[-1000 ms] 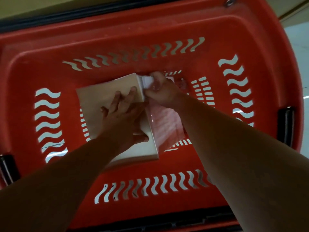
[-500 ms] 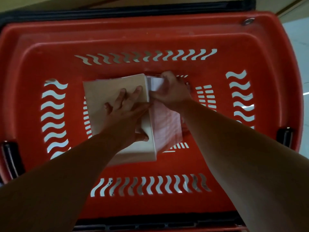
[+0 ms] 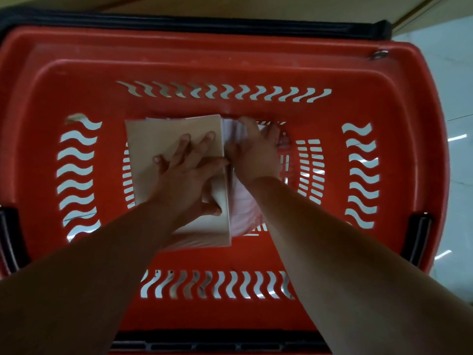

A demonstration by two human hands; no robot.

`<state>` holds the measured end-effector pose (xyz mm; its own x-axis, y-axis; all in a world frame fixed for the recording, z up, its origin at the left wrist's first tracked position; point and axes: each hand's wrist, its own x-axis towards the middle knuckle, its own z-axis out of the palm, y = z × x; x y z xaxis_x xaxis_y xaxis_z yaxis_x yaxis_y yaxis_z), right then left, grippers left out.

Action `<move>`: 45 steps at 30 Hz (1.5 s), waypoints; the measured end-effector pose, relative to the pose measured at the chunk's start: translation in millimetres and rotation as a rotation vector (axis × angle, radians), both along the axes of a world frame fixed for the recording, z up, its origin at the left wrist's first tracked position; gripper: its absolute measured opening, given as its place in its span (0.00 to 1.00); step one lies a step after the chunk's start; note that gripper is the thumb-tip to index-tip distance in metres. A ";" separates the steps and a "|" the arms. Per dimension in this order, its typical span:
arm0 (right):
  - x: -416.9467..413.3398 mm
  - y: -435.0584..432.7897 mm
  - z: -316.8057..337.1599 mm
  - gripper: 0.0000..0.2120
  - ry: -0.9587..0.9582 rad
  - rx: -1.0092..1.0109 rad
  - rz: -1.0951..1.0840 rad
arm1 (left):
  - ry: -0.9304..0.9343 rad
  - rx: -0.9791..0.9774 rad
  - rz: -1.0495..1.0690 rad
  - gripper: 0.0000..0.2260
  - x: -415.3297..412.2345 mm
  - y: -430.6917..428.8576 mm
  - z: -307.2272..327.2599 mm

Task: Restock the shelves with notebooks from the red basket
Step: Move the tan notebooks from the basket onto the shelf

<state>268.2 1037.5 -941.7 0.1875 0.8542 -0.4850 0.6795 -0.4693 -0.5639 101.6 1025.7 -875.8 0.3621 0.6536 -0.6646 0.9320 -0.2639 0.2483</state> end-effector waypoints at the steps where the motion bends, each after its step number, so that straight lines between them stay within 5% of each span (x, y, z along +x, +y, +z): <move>1: 0.6 0.0 0.3 0.23 0.011 -0.003 0.010 | -0.004 0.003 0.000 0.50 -0.4 -0.4 -0.5; 8: 26.8 -5.9 17.5 0.26 -0.006 0.049 0.083 | -0.029 -0.017 0.039 0.51 -2.2 -1.1 -5.4; 15: 36.9 -21.8 22.6 0.38 0.067 0.123 -0.091 | -0.010 -0.032 0.017 0.47 -1.2 -1.9 -2.6; 19: 19.9 -25.2 22.0 0.45 0.151 0.091 -0.064 | -0.023 0.219 -0.335 0.32 12.1 2.3 -0.6; 21: 11.9 -23.1 18.7 0.44 0.198 0.024 -0.111 | -0.011 0.218 -0.542 0.36 15.1 11.2 -5.5; 26: 6.8 -23.0 4.2 0.27 0.225 -0.053 -0.218 | 0.097 0.266 -0.680 0.39 3.5 23.8 -3.5; 31: 19.4 -19.5 -4.4 0.31 0.043 -0.024 -0.288 | 0.243 0.212 -0.695 0.44 -6.9 31.9 6.5; 35: 10.9 -13.9 0.5 0.39 0.019 -0.050 -0.124 | 0.258 0.178 -0.688 0.45 -15.3 25.1 13.8; 38: -13.3 -12.9 7.1 0.38 0.205 -0.095 -0.029 | 0.134 0.147 -0.580 0.44 -23.5 20.9 5.3; 41: -23.8 -19.2 7.4 0.34 0.202 -0.068 -0.051 | -0.046 0.243 -0.257 0.47 -51.7 6.7 -4.6; 45: -37.2 -34.2 14.7 0.29 0.181 -0.045 -0.099 | 0.119 0.262 0.179 0.57 -84.9 -21.2 -3.7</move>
<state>231.0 1003.3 -927.0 0.1761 0.8127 -0.5554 0.5184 -0.5562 -0.6495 16.6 1004.6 -879.5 0.1560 0.8541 -0.4961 0.9877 -0.1337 0.0805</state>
